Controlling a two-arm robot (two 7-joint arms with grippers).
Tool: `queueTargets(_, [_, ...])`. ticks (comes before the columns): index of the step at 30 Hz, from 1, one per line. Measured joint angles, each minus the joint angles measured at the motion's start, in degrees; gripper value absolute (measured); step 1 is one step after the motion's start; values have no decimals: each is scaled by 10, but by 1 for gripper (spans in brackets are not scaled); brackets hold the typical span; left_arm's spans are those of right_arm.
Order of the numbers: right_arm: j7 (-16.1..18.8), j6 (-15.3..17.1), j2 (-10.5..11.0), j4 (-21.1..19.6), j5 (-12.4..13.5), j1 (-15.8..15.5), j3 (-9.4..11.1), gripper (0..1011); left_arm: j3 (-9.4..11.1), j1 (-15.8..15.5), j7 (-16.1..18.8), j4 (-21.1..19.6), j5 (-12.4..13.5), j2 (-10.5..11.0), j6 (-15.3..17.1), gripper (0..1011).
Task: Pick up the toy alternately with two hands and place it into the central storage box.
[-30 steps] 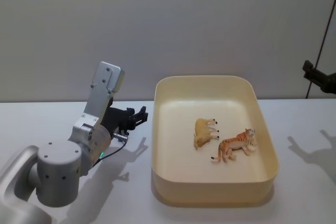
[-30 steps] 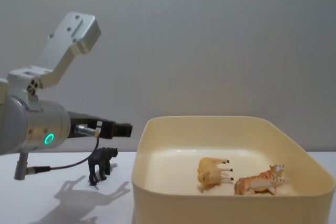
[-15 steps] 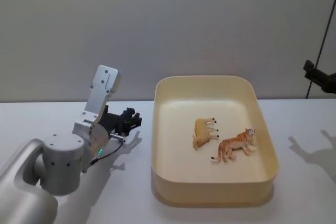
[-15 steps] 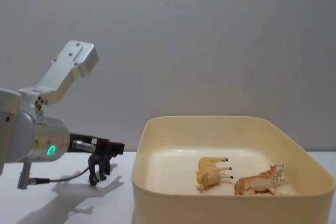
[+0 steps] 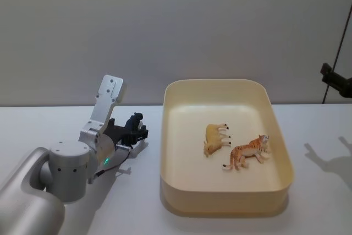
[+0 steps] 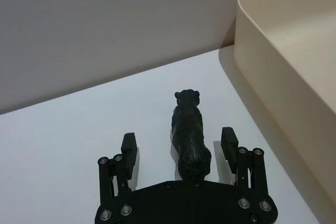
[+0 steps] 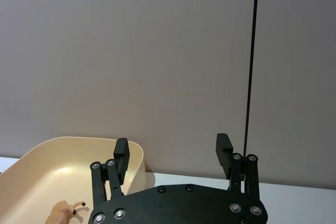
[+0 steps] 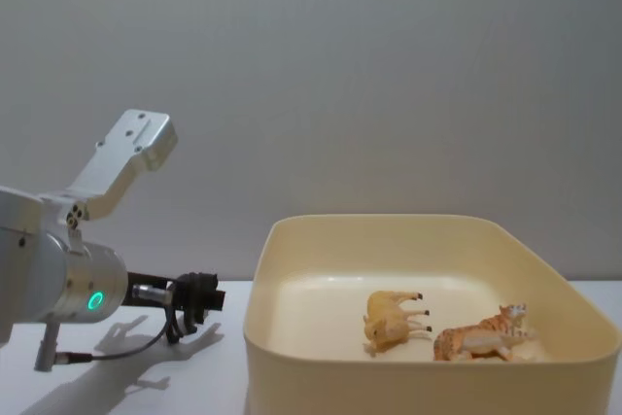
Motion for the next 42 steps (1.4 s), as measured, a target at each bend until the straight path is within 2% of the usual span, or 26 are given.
queueTargets(3, [0,0,0,0,0,0,0,1001,-1,-2,-2,7,0,-1,-2,963])
queueTargets(8, [0,0,0,0,0,0,0,1001,-2,-6,-5,18,-1,-3,-4,834])
queueTargets(15, [0,0,0,0,0,0,0,1001,-3,-9,-7,28,-1,-4,-7,598])
queueTargets(17, [0,0,0,0,0,0,0,1001,-3,-10,-8,29,-1,-4,-7,559])
queueTargets(18, [0,0,0,0,0,0,0,1001,-3,-10,-8,30,-1,-5,-7,499])
queueTargets(21, [0,0,0,0,0,0,0,1001,-3,-10,-8,31,-1,-5,-7,441])
queueTargets(22, [0,0,0,0,0,0,0,1001,-3,-10,-8,30,-1,-5,-7,368])
queueTargets(25, [0,0,0,0,0,0,0,1001,-3,-6,-6,24,-2,-4,-7,317])
queueTargets(35, [0,0,0,0,0,0,0,1001,-5,8,11,-20,-5,1,0,294])
queueTargets(42, [0,0,0,0,0,0,0,1001,-5,13,5,-63,11,7,11,294])
